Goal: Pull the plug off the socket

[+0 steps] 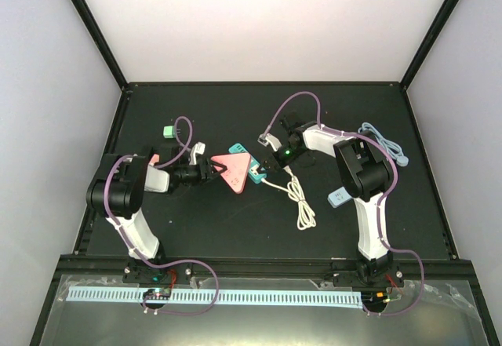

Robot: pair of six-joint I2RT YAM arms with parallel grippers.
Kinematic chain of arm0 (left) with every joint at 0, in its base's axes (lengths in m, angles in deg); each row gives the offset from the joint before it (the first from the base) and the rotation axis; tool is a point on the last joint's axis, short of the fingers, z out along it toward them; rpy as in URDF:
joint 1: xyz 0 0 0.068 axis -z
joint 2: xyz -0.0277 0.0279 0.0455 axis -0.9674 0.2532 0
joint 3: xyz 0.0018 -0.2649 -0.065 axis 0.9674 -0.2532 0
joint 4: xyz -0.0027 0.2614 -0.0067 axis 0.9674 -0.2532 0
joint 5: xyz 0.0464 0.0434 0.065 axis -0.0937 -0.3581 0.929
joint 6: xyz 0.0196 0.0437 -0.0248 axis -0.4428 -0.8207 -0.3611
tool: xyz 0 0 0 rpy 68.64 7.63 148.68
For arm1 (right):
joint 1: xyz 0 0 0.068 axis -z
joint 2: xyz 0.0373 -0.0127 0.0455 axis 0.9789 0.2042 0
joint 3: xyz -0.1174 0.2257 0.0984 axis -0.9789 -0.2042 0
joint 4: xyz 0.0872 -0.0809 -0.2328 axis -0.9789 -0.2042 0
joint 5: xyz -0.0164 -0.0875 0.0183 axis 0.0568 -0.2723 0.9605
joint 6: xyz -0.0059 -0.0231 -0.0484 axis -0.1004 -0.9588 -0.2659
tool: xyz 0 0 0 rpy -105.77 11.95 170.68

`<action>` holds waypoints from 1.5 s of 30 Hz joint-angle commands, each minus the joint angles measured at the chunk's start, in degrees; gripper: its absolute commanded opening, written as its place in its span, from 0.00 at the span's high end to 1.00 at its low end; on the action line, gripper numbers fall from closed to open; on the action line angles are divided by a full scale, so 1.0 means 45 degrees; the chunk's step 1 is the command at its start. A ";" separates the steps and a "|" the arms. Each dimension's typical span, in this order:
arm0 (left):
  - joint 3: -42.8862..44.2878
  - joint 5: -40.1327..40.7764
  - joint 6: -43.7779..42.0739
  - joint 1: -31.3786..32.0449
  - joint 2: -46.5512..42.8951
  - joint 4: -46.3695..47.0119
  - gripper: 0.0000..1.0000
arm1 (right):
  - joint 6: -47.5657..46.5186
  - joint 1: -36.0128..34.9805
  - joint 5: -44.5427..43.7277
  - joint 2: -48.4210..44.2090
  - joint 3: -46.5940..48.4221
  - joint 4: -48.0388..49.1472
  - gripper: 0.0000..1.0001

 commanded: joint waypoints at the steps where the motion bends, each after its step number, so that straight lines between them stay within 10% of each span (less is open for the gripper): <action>1: 0.0124 -0.0474 0.0251 0.0556 0.0163 0.1393 0.47 | -0.0230 -0.0125 -0.1177 0.0781 -0.0151 0.0076 0.61; 45: -0.0059 -0.2555 0.3539 0.0203 0.1088 0.5278 0.98 | -0.0079 -0.0128 -0.1449 0.0930 -0.0330 0.0337 0.62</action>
